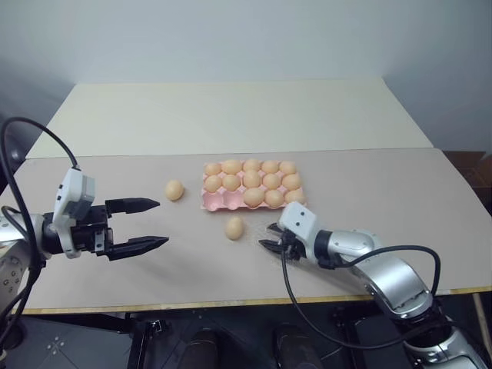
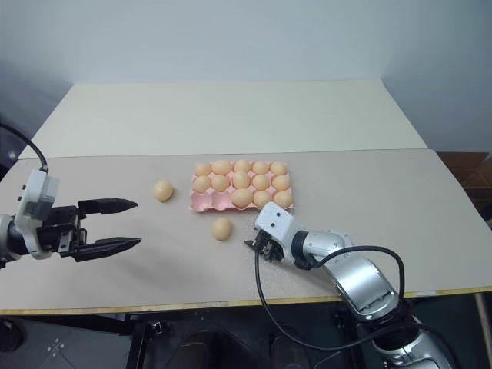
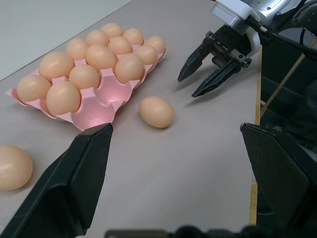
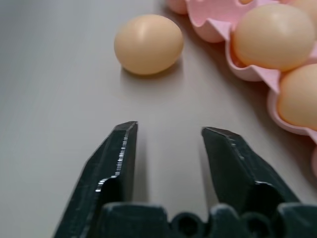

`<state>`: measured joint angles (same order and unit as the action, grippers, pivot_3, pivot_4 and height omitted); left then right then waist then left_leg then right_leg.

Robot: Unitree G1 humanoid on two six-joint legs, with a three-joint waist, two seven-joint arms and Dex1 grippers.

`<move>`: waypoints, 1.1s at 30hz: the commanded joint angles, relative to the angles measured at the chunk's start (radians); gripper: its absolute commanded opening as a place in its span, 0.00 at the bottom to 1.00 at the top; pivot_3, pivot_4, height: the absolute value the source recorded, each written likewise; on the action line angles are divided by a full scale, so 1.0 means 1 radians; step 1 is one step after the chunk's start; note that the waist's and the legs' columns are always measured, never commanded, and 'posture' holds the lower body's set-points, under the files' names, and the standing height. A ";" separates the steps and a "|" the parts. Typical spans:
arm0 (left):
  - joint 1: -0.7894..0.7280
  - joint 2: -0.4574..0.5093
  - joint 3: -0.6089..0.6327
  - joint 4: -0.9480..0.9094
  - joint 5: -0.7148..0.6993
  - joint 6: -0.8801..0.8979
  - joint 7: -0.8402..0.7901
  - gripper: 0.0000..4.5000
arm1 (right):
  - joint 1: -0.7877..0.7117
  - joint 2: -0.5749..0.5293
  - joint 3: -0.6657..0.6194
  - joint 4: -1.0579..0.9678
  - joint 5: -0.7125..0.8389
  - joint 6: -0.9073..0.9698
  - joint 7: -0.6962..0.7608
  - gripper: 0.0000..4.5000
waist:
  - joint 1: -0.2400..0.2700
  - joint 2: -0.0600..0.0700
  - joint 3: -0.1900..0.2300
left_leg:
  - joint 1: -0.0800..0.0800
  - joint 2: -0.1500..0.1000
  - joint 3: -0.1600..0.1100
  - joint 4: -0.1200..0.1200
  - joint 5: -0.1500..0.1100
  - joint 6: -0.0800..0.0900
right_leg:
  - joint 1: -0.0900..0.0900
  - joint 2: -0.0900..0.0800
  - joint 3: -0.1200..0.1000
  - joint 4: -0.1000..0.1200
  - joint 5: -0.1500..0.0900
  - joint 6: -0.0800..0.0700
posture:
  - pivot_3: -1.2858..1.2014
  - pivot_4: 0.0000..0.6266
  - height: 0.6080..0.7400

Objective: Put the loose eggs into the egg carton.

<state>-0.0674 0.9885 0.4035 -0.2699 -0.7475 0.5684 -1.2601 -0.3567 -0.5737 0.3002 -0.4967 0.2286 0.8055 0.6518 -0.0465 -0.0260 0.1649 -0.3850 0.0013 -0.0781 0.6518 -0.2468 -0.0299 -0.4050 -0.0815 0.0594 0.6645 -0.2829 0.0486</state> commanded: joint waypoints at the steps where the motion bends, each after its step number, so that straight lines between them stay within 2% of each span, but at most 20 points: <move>1: 0.010 0.021 0.031 -0.004 0.016 -0.028 -0.012 1.00 | -0.081 0.028 -0.029 -0.067 0.044 -0.017 0.023 0.80 | -0.005 0.000 0.000 | 0.000 0.000 0.000 0.000 0.000 0.000 | 0.000 0.000 0.000 0.000 0.000 0.000 | 0.52 0.24 1.00; 3: 0.015 0.016 0.025 0.004 0.034 -0.039 -0.003 1.00 | -0.116 0.066 -0.006 -0.047 0.037 -0.012 0.004 0.95 | -0.010 0.000 0.000 | 0.001 0.002 0.000 0.000 0.000 0.000 | 0.000 0.002 0.000 0.000 0.000 0.000 | 0.52 0.24 1.00; 4: 0.016 0.012 0.025 0.007 0.037 -0.038 0.003 1.00 | -0.123 0.077 0.007 -0.031 0.022 -0.020 -0.005 0.99 | -0.010 0.000 0.000 | 0.001 0.003 0.000 0.000 0.000 0.000 | 0.000 0.003 0.000 0.000 0.000 0.000 | 0.52 0.24 1.00; 10: 0.027 0.011 0.046 0.015 0.042 -0.031 0.022 1.00 | -0.114 0.067 -0.008 -0.021 0.003 -0.035 -0.010 0.99 | -0.001 0.000 0.000 | 0.000 0.004 0.000 0.000 0.000 0.000 | 0.000 0.003 0.000 0.000 0.000 -0.001 | 0.52 0.24 1.00; 18: 0.046 -0.015 0.021 0.031 0.072 -0.056 0.061 1.00 | -0.020 -0.094 -0.174 -0.126 0.090 -0.046 0.107 0.99 | 0.004 0.000 0.000 | 0.000 0.004 0.000 0.000 0.000 0.000 | 0.000 0.003 0.000 0.000 0.001 -0.001 | 0.52 0.24 1.00; 23: 0.033 -0.042 -0.007 0.066 0.109 -0.080 0.093 1.00 | 0.090 -0.264 -0.494 -0.159 0.253 -0.059 0.279 0.99 | 0.006 0.000 0.000 | 0.000 0.004 0.000 0.000 0.000 0.000 | 0.001 0.004 0.000 -0.001 0.001 -0.001 | 0.52 0.24 1.00; 27: -0.004 -0.077 -0.061 0.059 0.114 -0.068 0.119 1.00 | 0.145 -0.341 -0.642 -0.151 0.354 -0.041 0.354 0.99 | 0.008 0.000 0.000 | 0.001 0.004 0.000 0.000 0.000 0.000 | 0.002 0.004 0.000 0.000 0.001 -0.001 | 0.52 0.24 1.00; 33: -0.078 -0.182 -0.221 0.008 0.173 -0.073 0.224 1.00 | 0.165 -0.375 -0.634 -0.133 0.348 -0.066 0.326 0.99 | 0.006 0.000 0.000 | 0.001 0.004 0.001 0.000 0.000 0.000 | 0.002 0.004 0.000 0.000 0.001 -0.002 | 0.52 0.24 1.00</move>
<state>-0.1298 0.8114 0.2030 -0.2287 -0.5922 0.5055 -1.0672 -0.1834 -0.9378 -0.3248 -0.6168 0.5730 0.7674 0.9908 -0.0409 -0.0261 0.1649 -0.3837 0.0055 -0.0773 0.6523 -0.2468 -0.0299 -0.4026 -0.0776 0.0595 0.6642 -0.2816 0.0465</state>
